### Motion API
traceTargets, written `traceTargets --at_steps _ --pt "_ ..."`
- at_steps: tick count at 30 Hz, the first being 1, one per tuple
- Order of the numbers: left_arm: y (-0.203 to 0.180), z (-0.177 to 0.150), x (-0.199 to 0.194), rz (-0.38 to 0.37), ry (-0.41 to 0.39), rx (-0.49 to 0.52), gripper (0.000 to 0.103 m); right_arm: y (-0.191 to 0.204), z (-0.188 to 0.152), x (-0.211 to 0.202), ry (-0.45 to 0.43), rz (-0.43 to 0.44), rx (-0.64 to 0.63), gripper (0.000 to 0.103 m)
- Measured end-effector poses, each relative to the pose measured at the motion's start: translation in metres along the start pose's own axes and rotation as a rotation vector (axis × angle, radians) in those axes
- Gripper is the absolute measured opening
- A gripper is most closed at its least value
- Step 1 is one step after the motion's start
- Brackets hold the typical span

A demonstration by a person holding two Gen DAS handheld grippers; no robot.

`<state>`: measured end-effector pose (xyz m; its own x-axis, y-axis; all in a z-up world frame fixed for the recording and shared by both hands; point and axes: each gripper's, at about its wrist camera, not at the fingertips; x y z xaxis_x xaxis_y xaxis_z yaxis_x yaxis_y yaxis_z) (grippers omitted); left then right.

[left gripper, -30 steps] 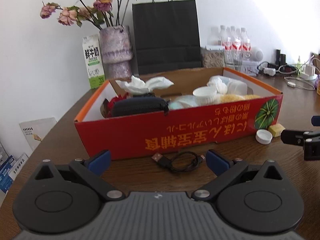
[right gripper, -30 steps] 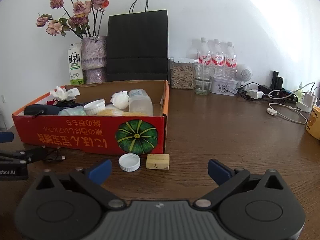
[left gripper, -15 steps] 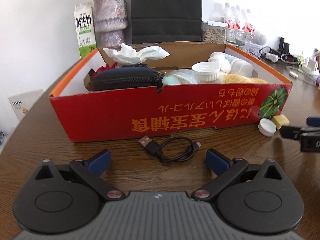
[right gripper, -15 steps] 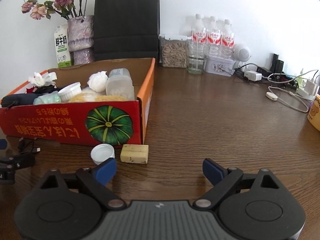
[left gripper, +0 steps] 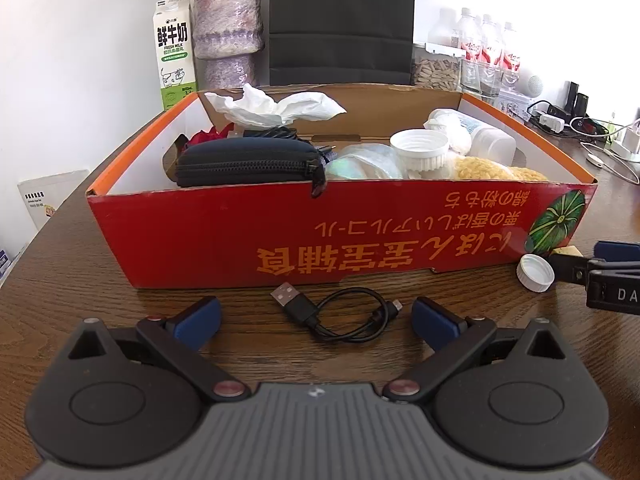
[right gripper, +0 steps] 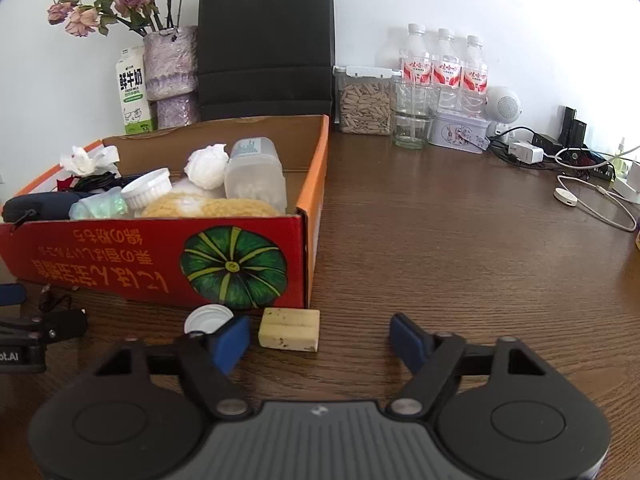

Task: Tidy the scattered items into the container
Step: 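Grasp the black charging cable with the left gripper while the right gripper grasps the yellow block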

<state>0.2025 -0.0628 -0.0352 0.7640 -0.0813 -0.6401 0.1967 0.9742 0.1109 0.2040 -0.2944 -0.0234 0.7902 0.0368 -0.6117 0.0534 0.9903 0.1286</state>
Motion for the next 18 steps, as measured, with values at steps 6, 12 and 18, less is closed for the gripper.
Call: traceTargets --at_steps 6,12,18 --pt "0.001 -0.002 -0.007 0.01 -0.047 -0.013 0.052 0.003 0.0 -0.003 -0.015 0.028 -0.01 0.029" --pt "0.001 -0.007 -0.022 -0.013 -0.106 -0.025 0.013 0.005 -0.003 -0.01 -0.034 0.056 0.007 0.029" --pt "0.002 -0.016 -0.038 -0.042 -0.157 -0.034 0.012 0.014 -0.013 -0.029 -0.093 0.098 -0.012 0.029"
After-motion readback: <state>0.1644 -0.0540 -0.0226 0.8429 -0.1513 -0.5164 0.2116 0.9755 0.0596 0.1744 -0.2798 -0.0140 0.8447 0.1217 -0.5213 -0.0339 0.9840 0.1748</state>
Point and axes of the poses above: each gripper's, at about its wrist camera, not at the fingertips, and x roughly the way its jaws point, y to its left, z to its top, and after that the axes turned 8 degrees about x, right-handed
